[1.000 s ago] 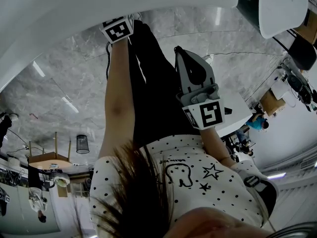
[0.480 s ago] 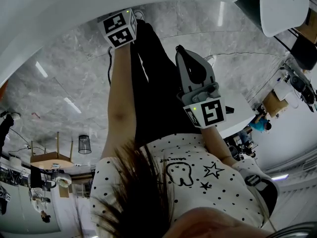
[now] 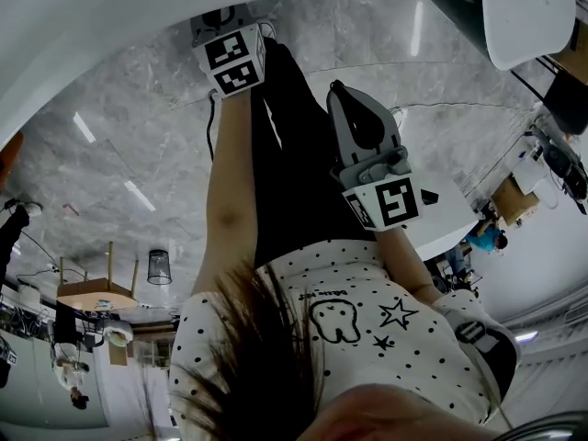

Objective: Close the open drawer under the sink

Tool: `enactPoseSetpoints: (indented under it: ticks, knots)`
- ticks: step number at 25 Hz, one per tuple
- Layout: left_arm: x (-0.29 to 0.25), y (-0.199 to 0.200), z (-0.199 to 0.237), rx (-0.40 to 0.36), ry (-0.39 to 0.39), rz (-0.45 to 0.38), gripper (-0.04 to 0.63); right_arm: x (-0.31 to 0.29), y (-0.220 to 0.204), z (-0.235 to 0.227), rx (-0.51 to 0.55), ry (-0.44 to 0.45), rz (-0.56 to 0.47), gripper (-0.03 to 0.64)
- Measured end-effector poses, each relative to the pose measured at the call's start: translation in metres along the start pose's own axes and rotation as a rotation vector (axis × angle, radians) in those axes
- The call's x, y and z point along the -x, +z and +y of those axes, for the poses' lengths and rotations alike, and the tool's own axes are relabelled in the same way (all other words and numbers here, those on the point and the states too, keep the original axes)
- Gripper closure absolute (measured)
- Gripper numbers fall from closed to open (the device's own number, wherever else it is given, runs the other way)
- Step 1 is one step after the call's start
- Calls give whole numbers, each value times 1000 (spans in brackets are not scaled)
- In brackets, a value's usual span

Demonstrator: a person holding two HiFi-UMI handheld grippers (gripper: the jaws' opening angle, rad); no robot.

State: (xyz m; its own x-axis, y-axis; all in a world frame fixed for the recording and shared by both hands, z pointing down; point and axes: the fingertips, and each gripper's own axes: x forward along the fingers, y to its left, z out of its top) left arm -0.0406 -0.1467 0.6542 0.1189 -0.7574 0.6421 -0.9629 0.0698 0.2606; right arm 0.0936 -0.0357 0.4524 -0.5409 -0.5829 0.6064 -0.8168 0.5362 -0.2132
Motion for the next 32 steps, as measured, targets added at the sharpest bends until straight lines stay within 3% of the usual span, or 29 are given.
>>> enactPoseSetpoints:
  ticks: [18, 32]
  knots:
    - [51, 32, 8, -60, -5, 27, 591, 1, 27, -3, 22, -5, -32, 601]
    - [100, 86, -20, -121, -29, -40, 591, 2, 43, 11, 109, 18, -42, 601]
